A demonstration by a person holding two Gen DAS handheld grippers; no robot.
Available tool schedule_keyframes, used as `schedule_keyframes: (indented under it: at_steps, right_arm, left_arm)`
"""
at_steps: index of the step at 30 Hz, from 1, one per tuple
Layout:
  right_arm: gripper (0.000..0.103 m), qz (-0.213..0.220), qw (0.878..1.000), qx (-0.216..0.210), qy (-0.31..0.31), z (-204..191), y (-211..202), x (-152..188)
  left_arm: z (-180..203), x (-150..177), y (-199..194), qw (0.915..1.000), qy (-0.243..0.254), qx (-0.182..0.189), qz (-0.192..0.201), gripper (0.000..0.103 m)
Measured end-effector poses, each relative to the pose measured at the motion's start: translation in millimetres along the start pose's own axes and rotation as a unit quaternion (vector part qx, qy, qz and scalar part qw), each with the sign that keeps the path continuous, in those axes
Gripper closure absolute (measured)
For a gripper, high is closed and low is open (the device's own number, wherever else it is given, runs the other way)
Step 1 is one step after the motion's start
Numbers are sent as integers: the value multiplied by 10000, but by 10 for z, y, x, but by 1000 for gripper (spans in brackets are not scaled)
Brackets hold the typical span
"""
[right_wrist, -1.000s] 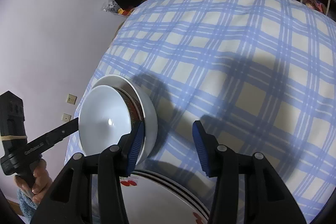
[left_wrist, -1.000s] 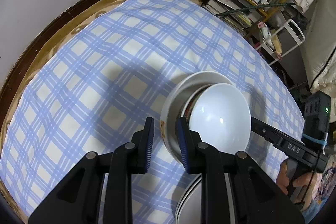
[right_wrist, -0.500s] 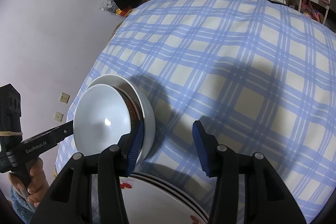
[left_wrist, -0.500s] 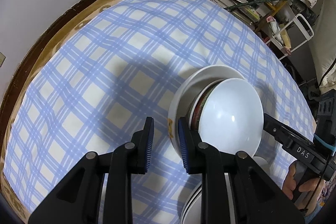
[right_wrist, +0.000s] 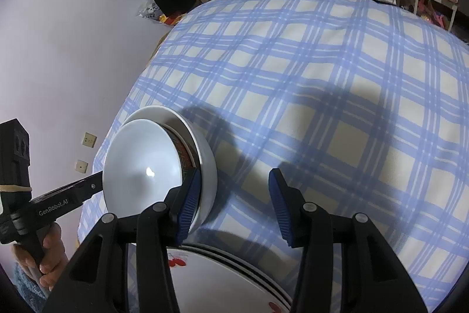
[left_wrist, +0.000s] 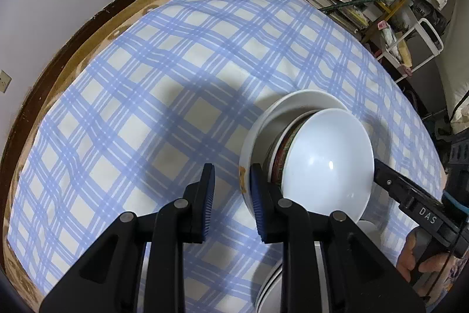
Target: Organize plates and bowls
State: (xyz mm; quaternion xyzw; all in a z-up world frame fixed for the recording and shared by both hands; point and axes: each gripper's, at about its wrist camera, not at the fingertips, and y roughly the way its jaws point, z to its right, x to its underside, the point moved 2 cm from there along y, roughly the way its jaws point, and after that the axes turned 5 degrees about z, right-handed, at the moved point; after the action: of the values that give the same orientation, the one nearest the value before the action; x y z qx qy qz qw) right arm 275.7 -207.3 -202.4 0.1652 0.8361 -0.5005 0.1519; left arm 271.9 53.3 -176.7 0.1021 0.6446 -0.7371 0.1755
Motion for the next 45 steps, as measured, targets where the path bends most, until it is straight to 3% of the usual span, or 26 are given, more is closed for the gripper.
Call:
schedule_keyframes:
  at_steps: [7,10,14,19,24,29,31,37,45]
  right_arm:
    - [55,-68,9997,181,-139,-45,25,-34]
    - [70,-229,9997,-73,-15,-41,48,-62]
    - [73,-311,9995,-71,-71,-75,53,-73]
    - [78,-436,9979,-404,241,-12,61,-56]
    - [82,-582,9935,-761,607,84,98,-43]
    - [91,-637,9960,-581,230,-68,110,-80]
    - [97,-696,9970,-304,-160,-207,101,-102]
    - [98,-889,9921,242,-852,-365,122,-141]
    - [97,-1104,9859,104,-1256,-405,129,-208]
  left_arm:
    - [69,-16,31,9995,217,-230,82,79]
    - [68,-28,39,9995,217,-218,78,78]
    - [100,-28,51,9988,320,-359,117,78]
    - [136,-7,25,9978,440,-474,171,78]
    - [63,-32,54,9991,259,-325,85,78]
    - [12,-44,82,9998,117,-155,50,78]
    - [31,-43,72,9998,96,-173,69,78]
    - [258,7,9,9935,791,-712,403,79]
    - [296,53,-160,9893,1081,-802,566,79]
